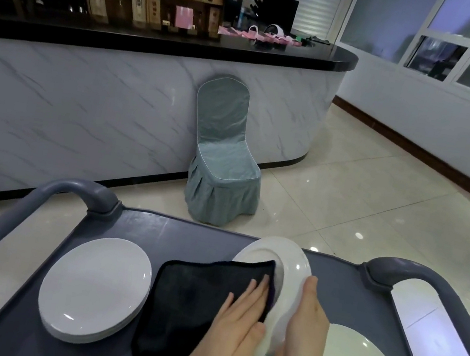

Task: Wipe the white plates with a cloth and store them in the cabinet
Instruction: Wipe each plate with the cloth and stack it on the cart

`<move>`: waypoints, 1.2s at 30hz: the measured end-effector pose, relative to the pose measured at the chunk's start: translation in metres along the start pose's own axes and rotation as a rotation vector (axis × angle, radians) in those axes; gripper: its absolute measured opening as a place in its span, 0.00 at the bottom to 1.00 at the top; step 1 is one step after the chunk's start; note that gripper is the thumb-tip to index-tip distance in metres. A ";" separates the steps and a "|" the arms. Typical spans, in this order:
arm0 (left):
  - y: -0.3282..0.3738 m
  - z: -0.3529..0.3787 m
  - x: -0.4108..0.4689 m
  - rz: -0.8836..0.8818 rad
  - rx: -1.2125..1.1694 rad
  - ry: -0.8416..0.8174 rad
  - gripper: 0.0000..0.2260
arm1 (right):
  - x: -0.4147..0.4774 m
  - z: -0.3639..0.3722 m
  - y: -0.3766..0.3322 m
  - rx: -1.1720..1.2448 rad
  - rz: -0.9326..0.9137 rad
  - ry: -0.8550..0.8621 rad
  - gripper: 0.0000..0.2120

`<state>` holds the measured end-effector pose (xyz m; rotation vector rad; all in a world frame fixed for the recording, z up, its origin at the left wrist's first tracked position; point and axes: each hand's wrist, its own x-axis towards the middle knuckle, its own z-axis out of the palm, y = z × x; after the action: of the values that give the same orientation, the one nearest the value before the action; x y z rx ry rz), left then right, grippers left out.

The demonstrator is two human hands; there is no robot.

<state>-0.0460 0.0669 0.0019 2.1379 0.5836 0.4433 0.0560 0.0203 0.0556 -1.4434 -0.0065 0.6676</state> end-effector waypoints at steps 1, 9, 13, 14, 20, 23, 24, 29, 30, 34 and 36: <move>0.005 -0.002 0.003 0.018 0.002 -0.006 0.23 | -0.002 0.000 0.004 0.005 0.017 -0.018 0.19; -0.037 -0.018 0.018 -0.156 0.110 0.001 0.24 | -0.007 -0.002 0.001 -0.061 -0.065 -0.024 0.23; -0.061 -0.034 0.012 -0.219 0.169 -0.025 0.19 | -0.003 -0.007 -0.003 -0.119 -0.187 -0.028 0.23; -0.061 -0.040 0.011 -0.227 0.135 0.045 0.16 | -0.003 -0.008 -0.003 -0.144 -0.242 -0.039 0.23; -0.030 -0.083 0.016 -0.470 -0.774 0.352 0.11 | -0.013 0.004 0.005 -0.478 -0.728 -0.328 0.15; -0.019 -0.105 0.011 -0.471 -1.022 0.389 0.11 | -0.020 0.015 0.017 -0.719 -1.018 -0.468 0.10; -0.019 -0.110 0.007 -0.482 -1.016 0.403 0.12 | -0.023 0.019 0.022 -0.823 -1.154 -0.492 0.11; -0.044 -0.124 -0.020 -0.553 -0.986 0.605 0.13 | -0.030 0.041 0.039 -1.165 -1.182 -0.866 0.25; -0.050 -0.127 -0.025 -0.563 -0.985 0.633 0.14 | -0.027 0.044 0.042 -1.179 -1.039 -0.928 0.28; -0.079 -0.140 -0.050 -0.619 -1.013 0.728 0.17 | -0.005 0.053 0.057 -1.079 -0.765 -0.560 0.23; -0.097 -0.147 -0.063 -0.634 -1.043 0.748 0.18 | 0.002 0.062 0.064 -1.041 -0.580 -0.386 0.22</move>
<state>-0.1960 0.1788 0.0003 0.6964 1.0823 0.9235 0.0067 0.0759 0.0068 -2.1191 -1.1774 0.4404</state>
